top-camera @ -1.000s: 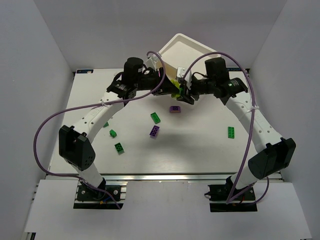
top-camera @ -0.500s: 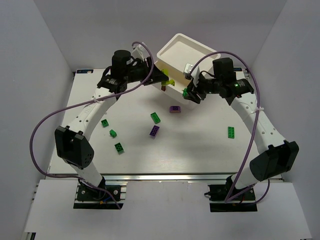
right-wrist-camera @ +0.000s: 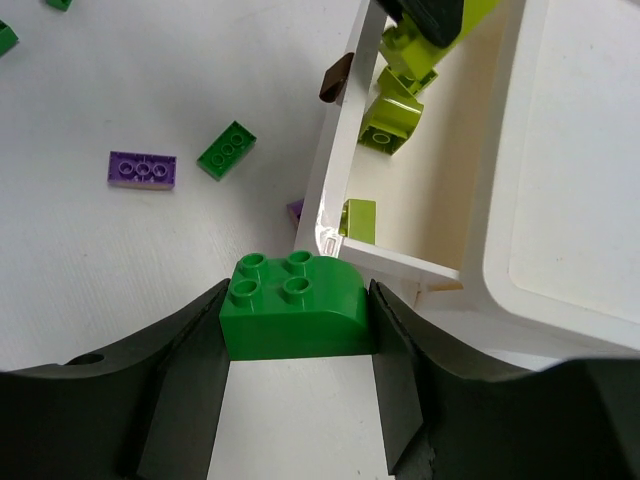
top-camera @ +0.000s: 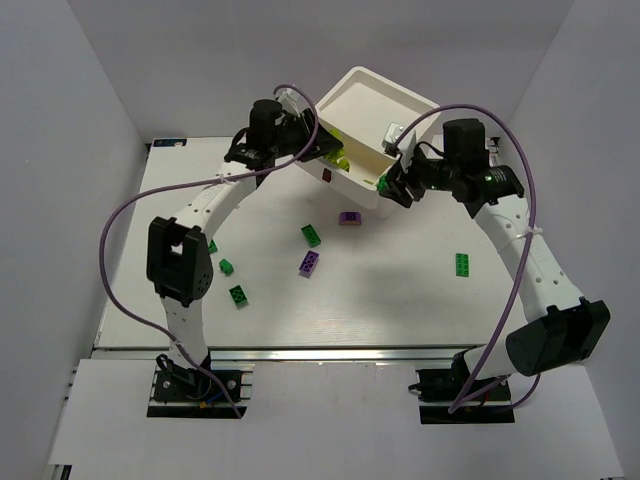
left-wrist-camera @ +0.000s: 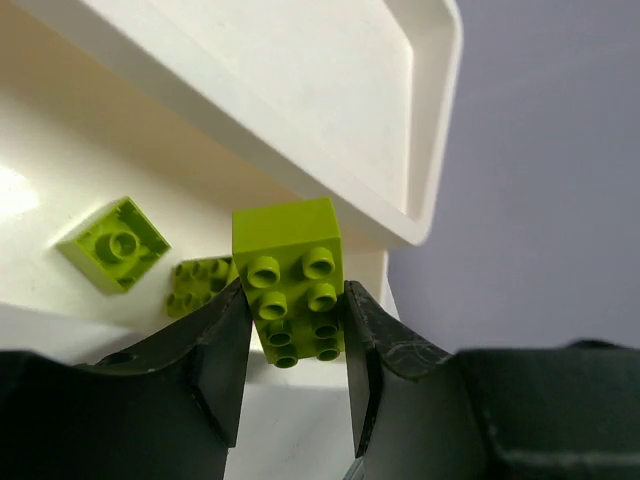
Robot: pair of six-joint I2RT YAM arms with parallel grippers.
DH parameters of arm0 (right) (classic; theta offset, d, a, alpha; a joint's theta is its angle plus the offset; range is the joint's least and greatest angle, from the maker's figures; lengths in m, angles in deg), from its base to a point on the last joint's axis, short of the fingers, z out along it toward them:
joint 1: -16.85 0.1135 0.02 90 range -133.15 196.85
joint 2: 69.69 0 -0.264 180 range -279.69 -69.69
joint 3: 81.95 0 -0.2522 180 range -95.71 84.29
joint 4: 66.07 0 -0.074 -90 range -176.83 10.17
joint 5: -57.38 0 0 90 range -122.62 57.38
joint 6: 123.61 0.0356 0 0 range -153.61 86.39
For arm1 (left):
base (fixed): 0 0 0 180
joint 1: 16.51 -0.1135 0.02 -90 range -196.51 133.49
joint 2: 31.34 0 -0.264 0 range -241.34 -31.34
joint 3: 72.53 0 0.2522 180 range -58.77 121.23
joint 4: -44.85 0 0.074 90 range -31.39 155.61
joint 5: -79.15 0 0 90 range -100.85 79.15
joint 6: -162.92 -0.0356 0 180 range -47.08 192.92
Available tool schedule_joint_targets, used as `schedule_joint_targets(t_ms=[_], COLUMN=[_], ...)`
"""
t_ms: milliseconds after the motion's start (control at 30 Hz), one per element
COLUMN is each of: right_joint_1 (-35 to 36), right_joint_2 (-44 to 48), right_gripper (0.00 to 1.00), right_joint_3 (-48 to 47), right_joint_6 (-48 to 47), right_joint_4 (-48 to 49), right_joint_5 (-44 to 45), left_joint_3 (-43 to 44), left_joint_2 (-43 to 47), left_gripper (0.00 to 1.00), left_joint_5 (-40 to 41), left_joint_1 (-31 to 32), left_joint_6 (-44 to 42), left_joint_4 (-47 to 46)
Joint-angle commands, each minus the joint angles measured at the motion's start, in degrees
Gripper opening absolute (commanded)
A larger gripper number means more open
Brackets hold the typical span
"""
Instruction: Sort the legos into containers by color
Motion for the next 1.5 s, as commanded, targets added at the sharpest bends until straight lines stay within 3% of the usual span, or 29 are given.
schedule_joint_targets(t_ms=[0, 200, 433, 600, 700, 933, 1033, 1200, 1467], right_joint_1=[-0.7, -1.3, -1.5, -2.0, -2.2, -3.0, -3.1, -3.0, -3.0], right_joint_2=[2.2, 3.0, 2.9, 2.0, 1.4, 3.5, 2.2, -4.4, -10.1], right_gripper=[0.0, 0.0, 0.0, 0.0, 0.0, 0.01, 0.08, 0.2, 0.48], right_joint_3=[1.3, 3.5, 4.8, 6.4, 8.7, 20.7, 26.3, 30.8, 31.2], right_joint_6=[1.0, 0.6, -0.4, -2.5, -5.9, -7.2, -6.9, -7.4, -7.9], right_joint_4=[1.8, 1.6, 0.3, -2.8, -6.3, -5.1, -0.5, 5.6, 9.6], right_joint_5=[-0.4, -1.1, -1.6, -1.8, -0.5, 7.7, 11.2, 15.7, 17.9], left_joint_3=[4.8, 7.4, 7.7, 9.4, 6.2, -13.8, -23.8, -35.7, -43.7], left_joint_2=[-1.4, -4.7, -3.3, -0.7, 4.9, 25.6, 33.0, 39.2, 43.6], left_gripper=[0.48, 0.69, 0.81, 0.81, 0.76, 0.58, 0.56, 0.73, 0.78], left_joint_5=[1.3, 0.0, -0.4, 0.1, 2.7, 13.6, 16.2, 16.2, 20.4], left_joint_1=[-0.2, -0.2, -0.2, -1.3, -1.8, -5.3, -6.6, -7.6, -8.7], left_joint_6=[2.2, 4.4, 4.5, 4.2, 2.2, -5.1, -5.1, -3.1, -1.5], left_joint_4=[-2.3, -3.3, -3.8, -2.3, -0.8, 2.9, 4.0, 4.6, 6.5])
